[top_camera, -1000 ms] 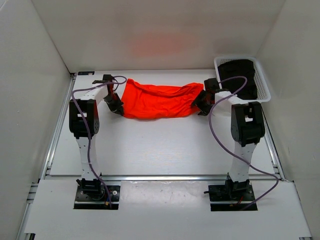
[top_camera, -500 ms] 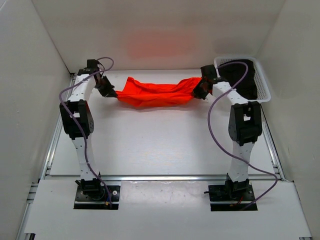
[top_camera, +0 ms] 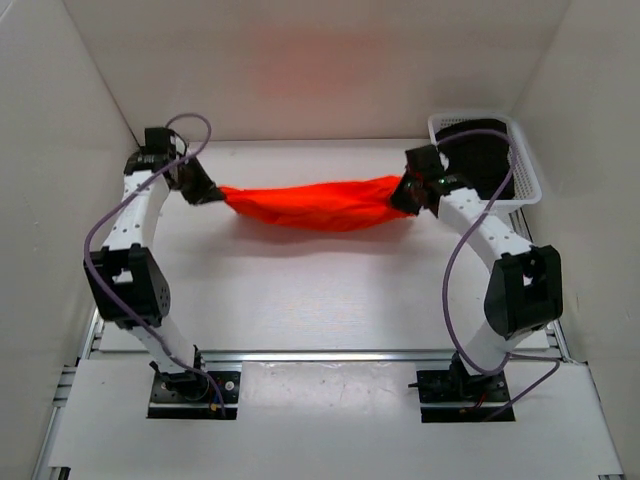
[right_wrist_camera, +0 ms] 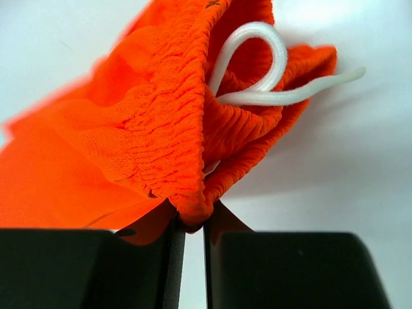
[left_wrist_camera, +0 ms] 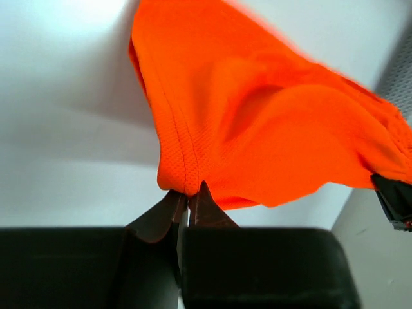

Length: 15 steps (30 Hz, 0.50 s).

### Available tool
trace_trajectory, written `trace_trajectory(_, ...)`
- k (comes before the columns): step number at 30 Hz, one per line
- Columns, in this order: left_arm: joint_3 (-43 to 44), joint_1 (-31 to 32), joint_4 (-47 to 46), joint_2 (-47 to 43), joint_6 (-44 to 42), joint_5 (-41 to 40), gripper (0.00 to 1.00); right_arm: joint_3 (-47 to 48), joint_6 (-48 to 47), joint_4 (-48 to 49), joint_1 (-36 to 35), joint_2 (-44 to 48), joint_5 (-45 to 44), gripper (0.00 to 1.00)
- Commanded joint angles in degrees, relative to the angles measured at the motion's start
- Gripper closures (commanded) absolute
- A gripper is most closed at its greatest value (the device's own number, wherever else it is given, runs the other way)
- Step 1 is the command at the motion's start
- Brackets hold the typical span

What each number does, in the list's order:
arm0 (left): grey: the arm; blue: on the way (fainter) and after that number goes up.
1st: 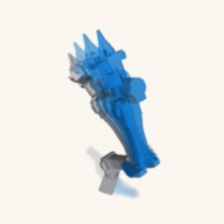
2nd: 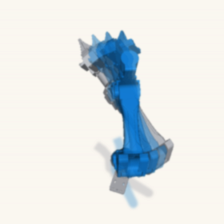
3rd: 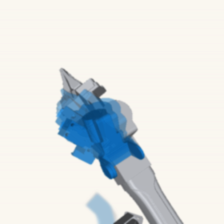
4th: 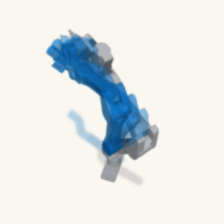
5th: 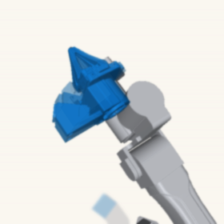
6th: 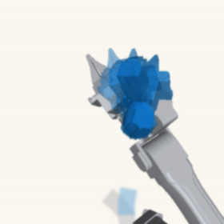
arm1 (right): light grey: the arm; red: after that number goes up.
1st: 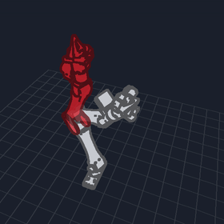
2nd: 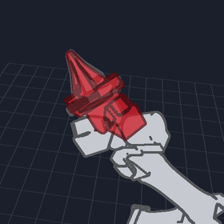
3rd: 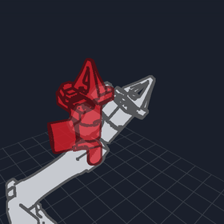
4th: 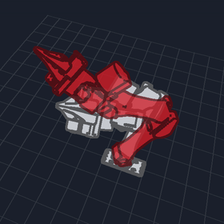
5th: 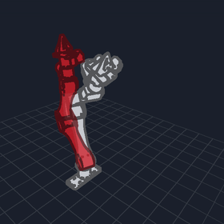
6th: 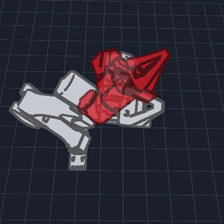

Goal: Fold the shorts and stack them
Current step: Fold the shorts

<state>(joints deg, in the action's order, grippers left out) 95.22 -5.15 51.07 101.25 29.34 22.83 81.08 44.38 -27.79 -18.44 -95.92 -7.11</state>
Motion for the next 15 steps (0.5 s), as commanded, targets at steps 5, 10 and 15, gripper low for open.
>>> trace_trajectory(5, -29.2, 0.8, -1.3, -13.4, -0.3, -8.9, 0.9, -23.3, -0.3, -1.9, -6.9, 9.0, -5.7, 0.69)
trace_trajectory(10, -31.9, -0.6, 0.3, -18.2, -2.6, -8.9, 0.27, -28.3, 1.5, -8.9, -8.1, 19.2, -7.6, 0.26)
trace_trajectory(15, -24.9, 0.5, 4.0, -17.4, -3.2, -13.0, 0.19, -22.2, 0.8, -12.3, -9.2, 23.2, -10.9, 0.36)
